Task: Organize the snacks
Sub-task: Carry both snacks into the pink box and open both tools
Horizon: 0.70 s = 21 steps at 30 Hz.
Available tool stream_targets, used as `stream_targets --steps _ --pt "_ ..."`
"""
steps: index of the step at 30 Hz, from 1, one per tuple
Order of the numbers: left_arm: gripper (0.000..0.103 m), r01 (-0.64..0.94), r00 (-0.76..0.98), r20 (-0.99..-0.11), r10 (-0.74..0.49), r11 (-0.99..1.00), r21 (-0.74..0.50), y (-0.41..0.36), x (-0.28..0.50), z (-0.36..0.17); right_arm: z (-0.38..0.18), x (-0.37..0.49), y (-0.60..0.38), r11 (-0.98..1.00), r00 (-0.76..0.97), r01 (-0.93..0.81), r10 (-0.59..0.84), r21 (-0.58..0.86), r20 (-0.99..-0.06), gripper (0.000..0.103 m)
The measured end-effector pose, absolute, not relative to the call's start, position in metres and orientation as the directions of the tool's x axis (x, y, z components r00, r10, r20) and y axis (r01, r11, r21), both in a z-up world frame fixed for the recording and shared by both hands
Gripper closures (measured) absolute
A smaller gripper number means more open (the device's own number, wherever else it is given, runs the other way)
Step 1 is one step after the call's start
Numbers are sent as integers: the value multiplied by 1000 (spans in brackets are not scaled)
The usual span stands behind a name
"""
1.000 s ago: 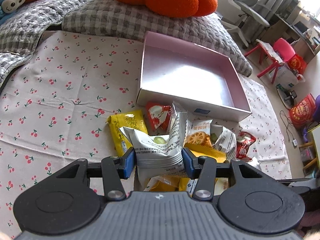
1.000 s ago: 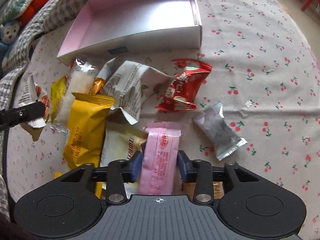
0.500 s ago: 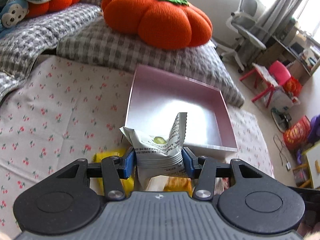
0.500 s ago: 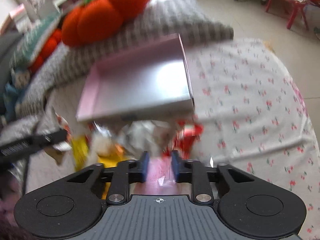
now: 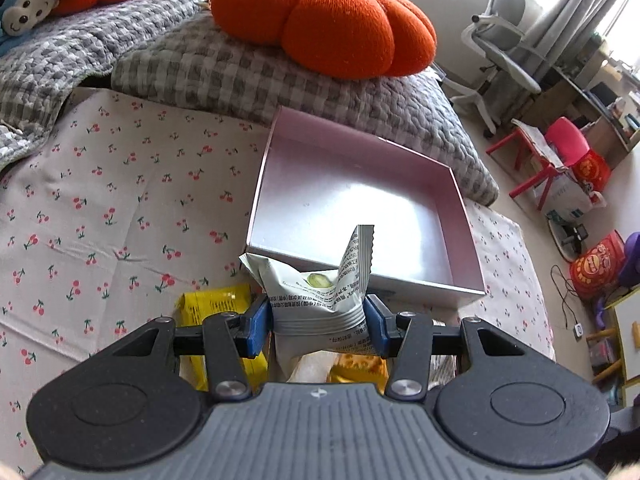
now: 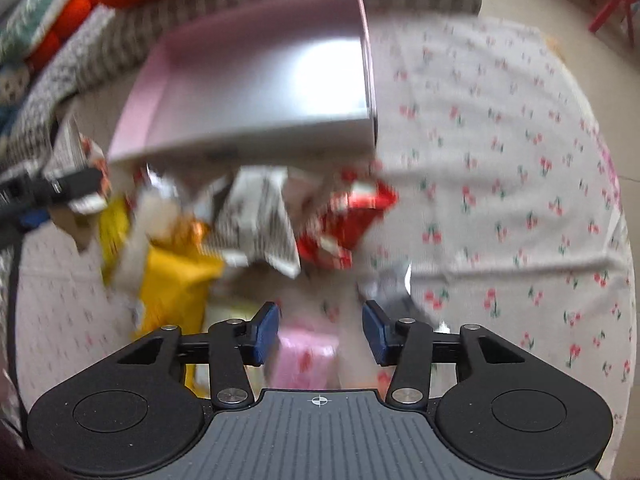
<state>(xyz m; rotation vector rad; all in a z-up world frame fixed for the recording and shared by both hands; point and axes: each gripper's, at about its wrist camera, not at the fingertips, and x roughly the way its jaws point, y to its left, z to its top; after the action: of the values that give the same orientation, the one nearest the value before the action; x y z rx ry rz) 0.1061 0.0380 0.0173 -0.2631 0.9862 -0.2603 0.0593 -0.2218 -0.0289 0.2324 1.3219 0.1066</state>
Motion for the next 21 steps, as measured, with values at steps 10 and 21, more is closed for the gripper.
stream_targets --steps 10,21 --pt "57 104 531 -793 -298 952 -287 40 96 18 -50 38 -191 984 225 -29 179 177 -958 71" --pt "57 108 577 -755 -310 946 -306 44 116 27 18 49 -216 973 461 26 191 229 -867 72"
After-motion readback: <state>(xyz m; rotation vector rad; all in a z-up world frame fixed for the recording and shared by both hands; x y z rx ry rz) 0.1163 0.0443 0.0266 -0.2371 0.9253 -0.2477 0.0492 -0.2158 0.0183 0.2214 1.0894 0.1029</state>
